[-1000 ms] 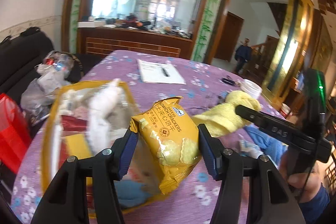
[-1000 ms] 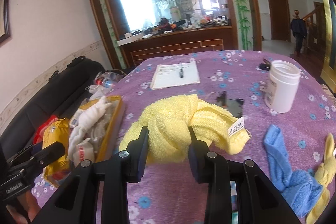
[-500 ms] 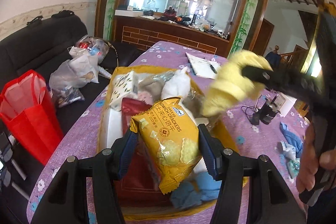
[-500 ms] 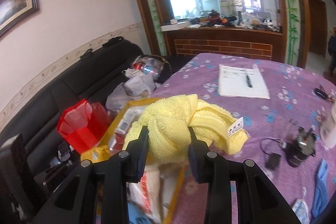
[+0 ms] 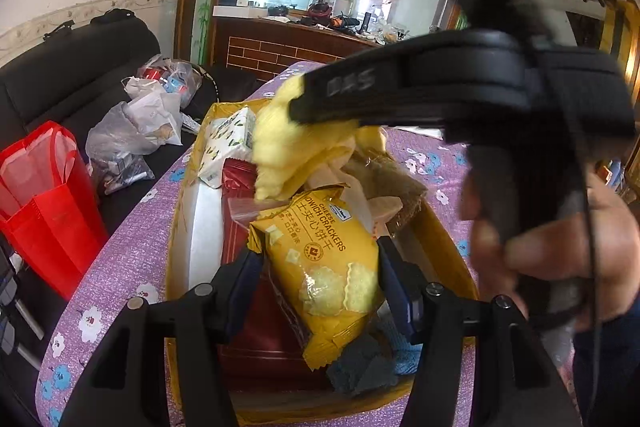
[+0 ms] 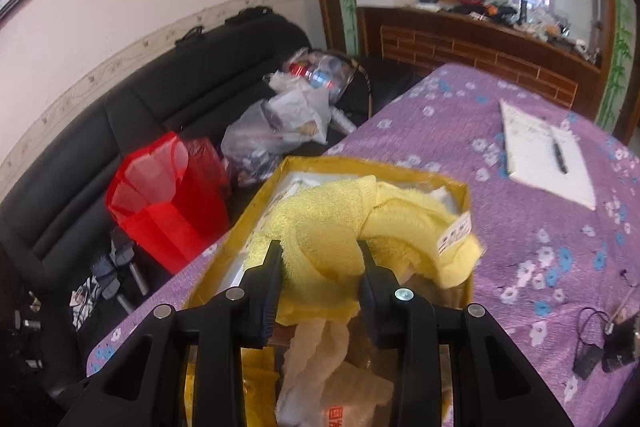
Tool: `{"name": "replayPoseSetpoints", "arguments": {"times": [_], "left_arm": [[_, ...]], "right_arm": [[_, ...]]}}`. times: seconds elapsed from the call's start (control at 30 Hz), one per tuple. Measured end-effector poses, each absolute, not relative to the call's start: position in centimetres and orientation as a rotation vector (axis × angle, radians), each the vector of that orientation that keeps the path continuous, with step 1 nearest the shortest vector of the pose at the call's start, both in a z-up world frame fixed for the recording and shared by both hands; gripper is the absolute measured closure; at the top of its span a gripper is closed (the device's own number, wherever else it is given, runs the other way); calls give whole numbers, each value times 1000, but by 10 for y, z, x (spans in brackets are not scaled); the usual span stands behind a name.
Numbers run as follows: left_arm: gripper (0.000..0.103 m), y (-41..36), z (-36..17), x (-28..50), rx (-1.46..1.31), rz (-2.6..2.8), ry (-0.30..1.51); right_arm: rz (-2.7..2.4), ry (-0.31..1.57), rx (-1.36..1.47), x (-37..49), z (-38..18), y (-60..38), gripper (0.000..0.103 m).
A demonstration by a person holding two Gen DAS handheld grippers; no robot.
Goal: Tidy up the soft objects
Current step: 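Lower the packet and towel into the box and open both tools, then grasp the white blue-printed packet with left tool while right tool reaches the blue towel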
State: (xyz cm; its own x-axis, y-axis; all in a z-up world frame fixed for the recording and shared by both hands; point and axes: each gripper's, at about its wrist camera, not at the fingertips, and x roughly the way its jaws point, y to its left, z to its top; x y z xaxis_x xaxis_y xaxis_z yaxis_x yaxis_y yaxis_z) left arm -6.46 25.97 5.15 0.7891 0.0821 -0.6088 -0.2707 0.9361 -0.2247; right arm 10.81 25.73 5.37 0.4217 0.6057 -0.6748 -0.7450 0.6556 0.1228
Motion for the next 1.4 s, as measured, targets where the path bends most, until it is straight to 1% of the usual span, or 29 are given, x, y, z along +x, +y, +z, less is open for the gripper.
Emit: {"name": "replayPoseSetpoints", "arguments": {"times": [0.1,0.2,0.23,0.27,0.33,0.43,0.5,0.63,0.77,0.93,1.13,1.23,1.4], "left_arm": [[46,258,51,-64,-301,187,639],[46,256,51,-64,-289,182,637],[46,255,51,-64,-286,181,637],[43,254,51,-65,-285,180,636],[43,253,51,-65,-283,174,639],[42,250,54,-65,-276,169,636],[40,247,57,-66,-276,167,631],[33,240,65,-69,-270,175,613],[30,232,72,-70,-260,177,605],[29,219,81,-69,-241,185,594],[28,202,90,-67,-227,157,586],[27,184,92,-61,-197,123,594],[27,155,88,-47,-148,84,625]], "right_arm": [[863,797,-228,115,38,262,64],[861,795,-209,116,38,259,63],[866,798,-199,116,41,256,61],[876,803,-187,114,44,254,59],[897,805,-160,112,52,246,50],[903,773,-122,102,66,228,44],[901,757,-102,95,73,217,44],[902,722,-36,79,84,182,42],[898,675,-6,59,90,144,39],[865,629,46,43,92,87,38],[770,594,157,34,92,-6,37],[704,588,233,34,85,-57,33],[593,586,324,31,70,-131,33]]}}
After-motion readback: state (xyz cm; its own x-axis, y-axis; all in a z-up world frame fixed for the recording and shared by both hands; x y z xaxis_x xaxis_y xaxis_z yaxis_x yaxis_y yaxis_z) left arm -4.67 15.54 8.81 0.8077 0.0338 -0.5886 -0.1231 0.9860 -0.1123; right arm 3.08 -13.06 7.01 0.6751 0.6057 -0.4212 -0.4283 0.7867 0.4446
